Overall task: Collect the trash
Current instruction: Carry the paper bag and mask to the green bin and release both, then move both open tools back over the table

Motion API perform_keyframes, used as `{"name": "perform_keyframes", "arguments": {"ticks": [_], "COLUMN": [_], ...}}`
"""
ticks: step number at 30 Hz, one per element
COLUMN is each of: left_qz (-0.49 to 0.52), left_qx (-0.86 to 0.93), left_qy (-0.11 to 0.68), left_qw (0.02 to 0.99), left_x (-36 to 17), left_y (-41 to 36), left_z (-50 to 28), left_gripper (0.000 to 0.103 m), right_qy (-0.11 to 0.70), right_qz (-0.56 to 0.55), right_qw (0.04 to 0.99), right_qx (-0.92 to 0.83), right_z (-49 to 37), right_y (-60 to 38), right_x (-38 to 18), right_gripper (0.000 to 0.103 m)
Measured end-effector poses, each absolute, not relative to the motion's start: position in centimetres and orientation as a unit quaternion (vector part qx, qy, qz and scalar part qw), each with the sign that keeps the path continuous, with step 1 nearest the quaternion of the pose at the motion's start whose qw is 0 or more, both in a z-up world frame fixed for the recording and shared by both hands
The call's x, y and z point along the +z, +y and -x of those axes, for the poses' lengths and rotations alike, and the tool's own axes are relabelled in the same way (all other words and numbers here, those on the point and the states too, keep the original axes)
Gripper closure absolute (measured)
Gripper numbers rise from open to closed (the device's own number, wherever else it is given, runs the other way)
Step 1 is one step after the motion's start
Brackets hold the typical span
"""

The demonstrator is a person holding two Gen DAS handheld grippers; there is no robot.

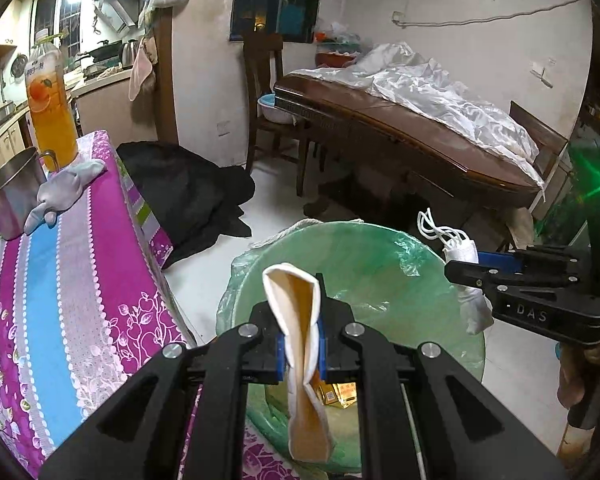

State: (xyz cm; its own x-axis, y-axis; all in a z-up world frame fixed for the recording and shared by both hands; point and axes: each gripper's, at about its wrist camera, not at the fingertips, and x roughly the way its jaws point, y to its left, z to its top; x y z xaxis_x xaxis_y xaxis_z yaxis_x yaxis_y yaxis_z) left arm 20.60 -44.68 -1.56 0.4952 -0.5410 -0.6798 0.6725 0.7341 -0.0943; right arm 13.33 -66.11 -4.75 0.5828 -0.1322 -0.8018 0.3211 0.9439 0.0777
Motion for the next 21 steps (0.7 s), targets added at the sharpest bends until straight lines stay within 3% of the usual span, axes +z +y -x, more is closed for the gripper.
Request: {"name": "perform_keyframes", "arguments": {"ticks": [8,10,12,14,21], "left_qz": [-0.093,-0.096,-0.099,-0.101,-0.101], "left_qx": [-0.349,-0.348,-0.347,-0.348,-0.348], "left_qy": [0.362,0.362,0.359,0.354,0.359], "left_qw": [0.859,0.86,0.861,0.862,0.86], "left_x": [-1.79,-1.8,-1.84,-1.86,-2.12], "left_y": [-44.92,-45.02,-45.1,-45.16,-45.3], "left_z": [-20.83,-20.8,-20.62,-20.43,-20.47], "left_gripper": [0.088,0.079,0.05,0.044,0.042], "right_qy": [0.432,0.429,0.424,0.42,0.414], "right_qz": [-0.112,-0.114,-0.118,-0.119,-0.121], "right_qw": [0.886,0.887,0.889,0.89,0.892], "right_qx": [-0.125,-0.127,-0.127,-0.13,-0.132], "right_z": [-13.6,-13.49,-13.35,-13.17,-12.81], "right_y": [-66.08,-66.29,-66.43,-66.51,-66.34], "right_x": [-4.89,-4.86,-4.76,-4.68,-4.54], "right_gripper": [0.074,0.057,0.052,0.052,0.049]}}
